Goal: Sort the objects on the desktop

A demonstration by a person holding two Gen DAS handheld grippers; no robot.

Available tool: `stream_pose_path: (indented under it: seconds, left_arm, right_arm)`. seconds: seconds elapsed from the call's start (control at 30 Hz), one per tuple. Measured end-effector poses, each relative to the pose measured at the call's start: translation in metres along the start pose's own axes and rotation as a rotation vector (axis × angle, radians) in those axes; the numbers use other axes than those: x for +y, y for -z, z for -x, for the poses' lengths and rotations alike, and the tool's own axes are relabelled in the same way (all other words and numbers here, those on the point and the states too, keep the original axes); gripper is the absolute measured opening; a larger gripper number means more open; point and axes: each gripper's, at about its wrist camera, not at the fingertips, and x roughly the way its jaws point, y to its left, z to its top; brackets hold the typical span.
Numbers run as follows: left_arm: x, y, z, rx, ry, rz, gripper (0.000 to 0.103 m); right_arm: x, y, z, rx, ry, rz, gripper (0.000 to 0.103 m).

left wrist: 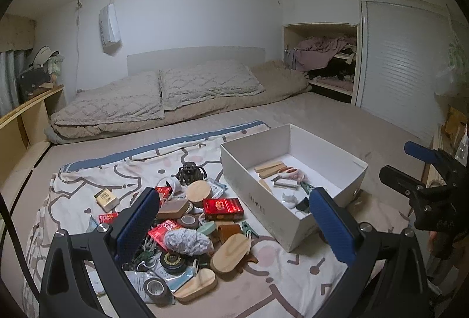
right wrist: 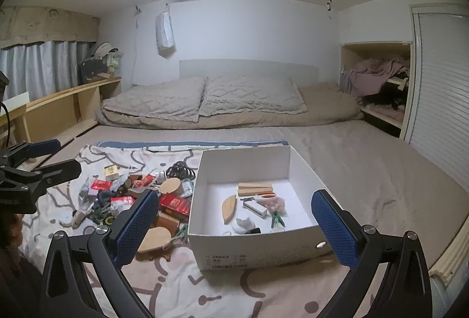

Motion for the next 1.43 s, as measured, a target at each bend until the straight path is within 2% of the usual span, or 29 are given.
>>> stream_pose_path:
  seconds: [0.57,1.43]
  left_arm:
    - [0.004,0.035,-0.009,0.055,-0.015,0.020,0.103]
    - [0.011,0.040,-0.013,0.070,-0.030,0.035,0.102]
  right_arm:
    - [0.001,0.024,-0.006,0.021,0.006,0.002,0.103]
    - [0.006,0.027,-0.010,0.041,0.003,0.016,0.103]
